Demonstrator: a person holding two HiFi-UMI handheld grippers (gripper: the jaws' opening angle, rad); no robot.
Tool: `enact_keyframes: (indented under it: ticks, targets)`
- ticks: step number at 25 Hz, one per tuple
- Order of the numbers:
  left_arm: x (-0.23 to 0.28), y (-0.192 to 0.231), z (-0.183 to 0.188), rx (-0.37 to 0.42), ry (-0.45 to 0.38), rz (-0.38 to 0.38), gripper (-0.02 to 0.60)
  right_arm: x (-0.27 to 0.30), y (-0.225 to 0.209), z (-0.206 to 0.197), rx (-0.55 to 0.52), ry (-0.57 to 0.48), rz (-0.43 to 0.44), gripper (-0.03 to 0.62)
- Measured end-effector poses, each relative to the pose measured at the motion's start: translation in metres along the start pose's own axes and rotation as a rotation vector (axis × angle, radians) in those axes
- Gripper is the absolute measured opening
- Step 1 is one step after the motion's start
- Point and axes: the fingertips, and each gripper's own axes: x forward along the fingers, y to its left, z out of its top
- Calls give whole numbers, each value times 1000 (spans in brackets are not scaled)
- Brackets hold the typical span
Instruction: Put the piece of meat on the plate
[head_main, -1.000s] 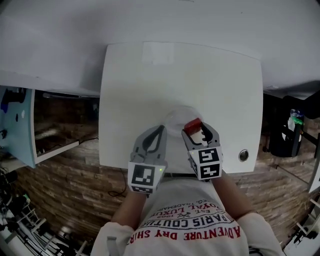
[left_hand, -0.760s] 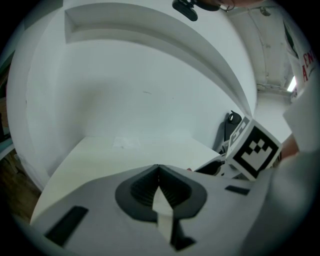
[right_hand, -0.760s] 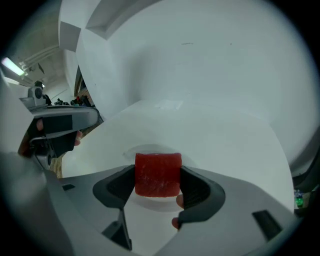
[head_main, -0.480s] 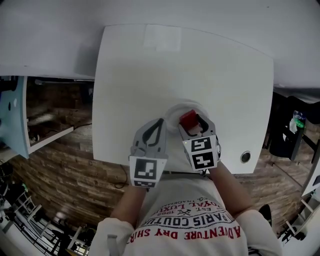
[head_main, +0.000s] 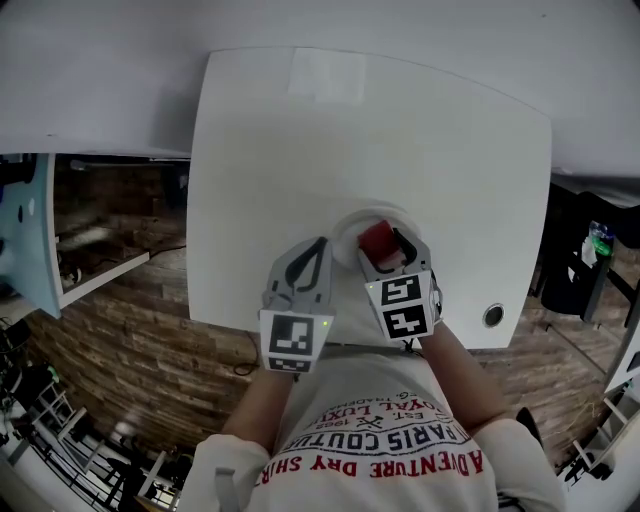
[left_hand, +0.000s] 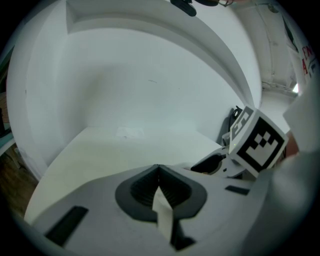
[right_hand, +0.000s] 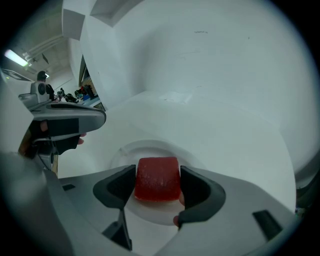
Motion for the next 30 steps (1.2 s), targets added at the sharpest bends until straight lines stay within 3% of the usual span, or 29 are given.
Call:
enact_keyframes:
  ticks: [3, 7, 8, 10, 14, 22, 26, 30]
  targets:
    - [-1, 0, 3, 17, -1, 1, 6, 2, 3, 1, -23, 6, 25, 282]
    - [-6, -3, 14, 57, -12, -9, 6, -15, 1, 16, 55, -52, 22, 277]
    - [-7, -5, 18, 58, -19, -14, 6, -22, -2, 21, 82, -72, 9, 258]
    - [-10, -7, 26, 63, -35, -24, 6, -38, -11, 33, 129, -124, -34, 110]
    - [-19, -12, 44, 44, -74, -53, 6, -68, -19, 53, 121, -224, -104, 21]
    - [-48, -23, 76, 34, -125, -105, 6, -125, 2, 82, 86, -426, -74, 12]
    - [-70, -28, 117, 81, -242, -131, 6, -163, 15, 108, -28, -560, -127, 12]
    - [-94, -32, 162, 150, -363, -132, 6, -206, 17, 134, -56, -701, -216, 12]
